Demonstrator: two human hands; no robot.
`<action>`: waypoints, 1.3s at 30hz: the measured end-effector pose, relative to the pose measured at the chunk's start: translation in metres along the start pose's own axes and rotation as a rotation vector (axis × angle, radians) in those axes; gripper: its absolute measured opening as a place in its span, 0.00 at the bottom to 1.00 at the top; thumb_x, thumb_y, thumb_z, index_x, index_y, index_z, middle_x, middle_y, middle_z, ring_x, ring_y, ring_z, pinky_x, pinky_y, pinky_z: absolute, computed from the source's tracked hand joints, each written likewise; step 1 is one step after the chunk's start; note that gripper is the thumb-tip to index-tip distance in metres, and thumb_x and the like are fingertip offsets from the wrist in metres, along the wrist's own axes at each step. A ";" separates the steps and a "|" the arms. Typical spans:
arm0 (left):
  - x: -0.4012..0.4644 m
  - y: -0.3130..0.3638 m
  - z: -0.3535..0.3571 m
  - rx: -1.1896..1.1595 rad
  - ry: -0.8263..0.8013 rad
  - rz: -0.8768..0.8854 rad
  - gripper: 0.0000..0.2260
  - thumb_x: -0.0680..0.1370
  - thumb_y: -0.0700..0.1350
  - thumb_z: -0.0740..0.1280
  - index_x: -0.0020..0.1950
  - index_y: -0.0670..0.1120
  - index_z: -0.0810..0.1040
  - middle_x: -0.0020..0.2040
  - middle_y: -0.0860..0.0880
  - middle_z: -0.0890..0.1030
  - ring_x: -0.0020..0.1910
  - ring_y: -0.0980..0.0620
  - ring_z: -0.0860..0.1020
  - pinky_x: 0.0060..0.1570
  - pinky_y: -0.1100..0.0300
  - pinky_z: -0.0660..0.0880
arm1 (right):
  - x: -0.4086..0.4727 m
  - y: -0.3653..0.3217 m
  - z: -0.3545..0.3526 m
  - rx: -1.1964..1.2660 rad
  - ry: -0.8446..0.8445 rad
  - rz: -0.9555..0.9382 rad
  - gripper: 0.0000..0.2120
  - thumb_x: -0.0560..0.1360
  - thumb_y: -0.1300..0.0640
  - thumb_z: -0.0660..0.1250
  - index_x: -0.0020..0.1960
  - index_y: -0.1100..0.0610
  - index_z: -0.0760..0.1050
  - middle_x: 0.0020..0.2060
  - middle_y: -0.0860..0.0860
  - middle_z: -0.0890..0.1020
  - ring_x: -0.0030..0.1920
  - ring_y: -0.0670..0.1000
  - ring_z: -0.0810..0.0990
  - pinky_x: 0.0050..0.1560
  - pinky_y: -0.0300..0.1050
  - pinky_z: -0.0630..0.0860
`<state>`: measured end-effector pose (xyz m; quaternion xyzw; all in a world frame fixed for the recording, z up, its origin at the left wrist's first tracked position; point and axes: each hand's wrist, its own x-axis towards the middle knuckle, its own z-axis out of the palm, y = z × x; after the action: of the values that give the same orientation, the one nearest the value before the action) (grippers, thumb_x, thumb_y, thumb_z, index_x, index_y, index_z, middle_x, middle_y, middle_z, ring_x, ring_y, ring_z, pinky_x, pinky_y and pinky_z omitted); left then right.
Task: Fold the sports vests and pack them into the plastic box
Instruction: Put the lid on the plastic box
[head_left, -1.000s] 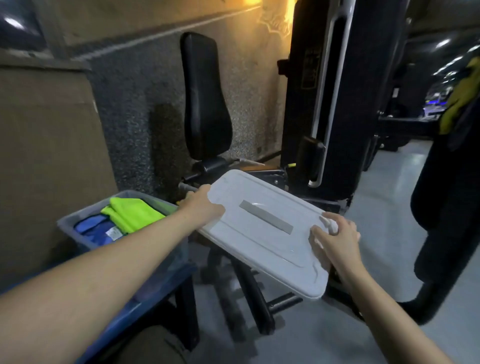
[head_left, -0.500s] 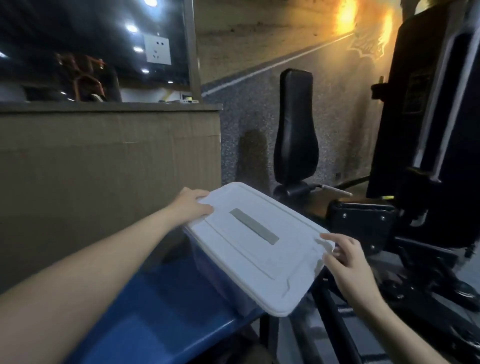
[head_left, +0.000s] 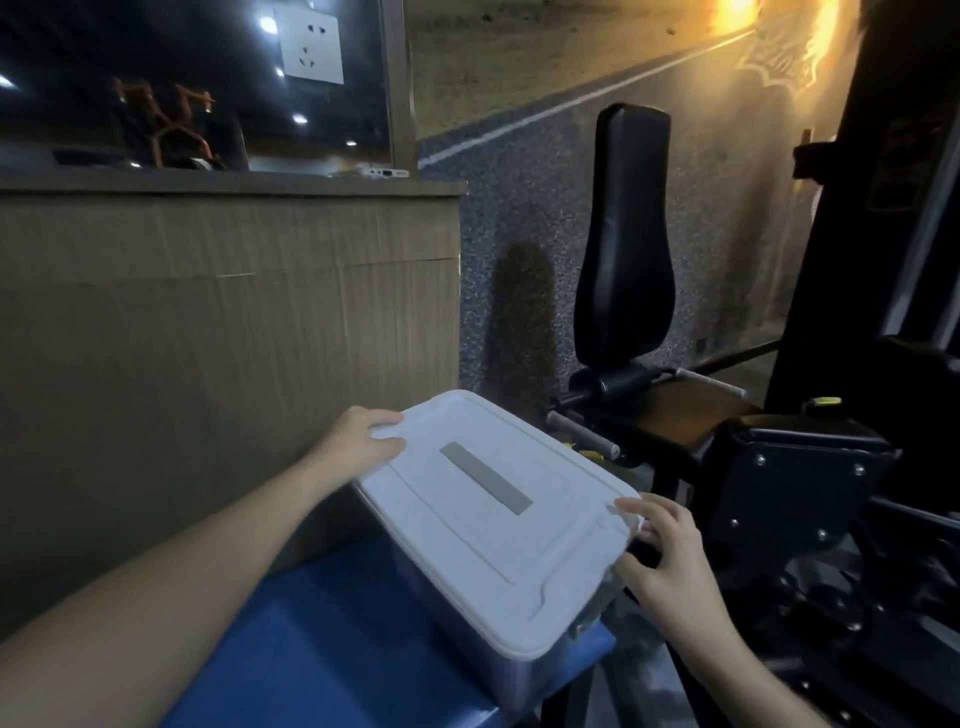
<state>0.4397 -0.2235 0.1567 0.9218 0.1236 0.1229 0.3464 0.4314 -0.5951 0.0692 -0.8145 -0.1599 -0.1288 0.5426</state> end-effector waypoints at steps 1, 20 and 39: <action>0.005 -0.003 0.005 0.004 0.004 0.008 0.20 0.75 0.46 0.73 0.68 0.47 0.79 0.67 0.47 0.73 0.69 0.49 0.72 0.63 0.62 0.65 | 0.004 0.005 0.003 -0.007 -0.005 0.007 0.25 0.70 0.67 0.70 0.57 0.39 0.76 0.64 0.43 0.68 0.66 0.51 0.71 0.66 0.52 0.73; 0.043 -0.056 0.060 -0.058 -0.045 0.001 0.16 0.76 0.50 0.72 0.64 0.53 0.80 0.65 0.52 0.75 0.66 0.53 0.73 0.62 0.59 0.68 | 0.018 0.031 0.023 -0.180 0.046 -0.033 0.22 0.72 0.65 0.70 0.60 0.44 0.76 0.63 0.41 0.68 0.62 0.44 0.62 0.62 0.43 0.62; 0.045 -0.055 0.073 0.000 -0.051 0.033 0.14 0.80 0.53 0.67 0.66 0.57 0.76 0.65 0.53 0.71 0.65 0.53 0.72 0.59 0.59 0.66 | 0.010 0.026 0.025 -0.124 0.002 0.089 0.15 0.76 0.50 0.69 0.61 0.44 0.73 0.64 0.40 0.66 0.63 0.36 0.68 0.56 0.32 0.67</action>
<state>0.4966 -0.2140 0.0727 0.9265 0.0995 0.1050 0.3475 0.4522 -0.5801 0.0418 -0.8526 -0.1144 -0.1151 0.4967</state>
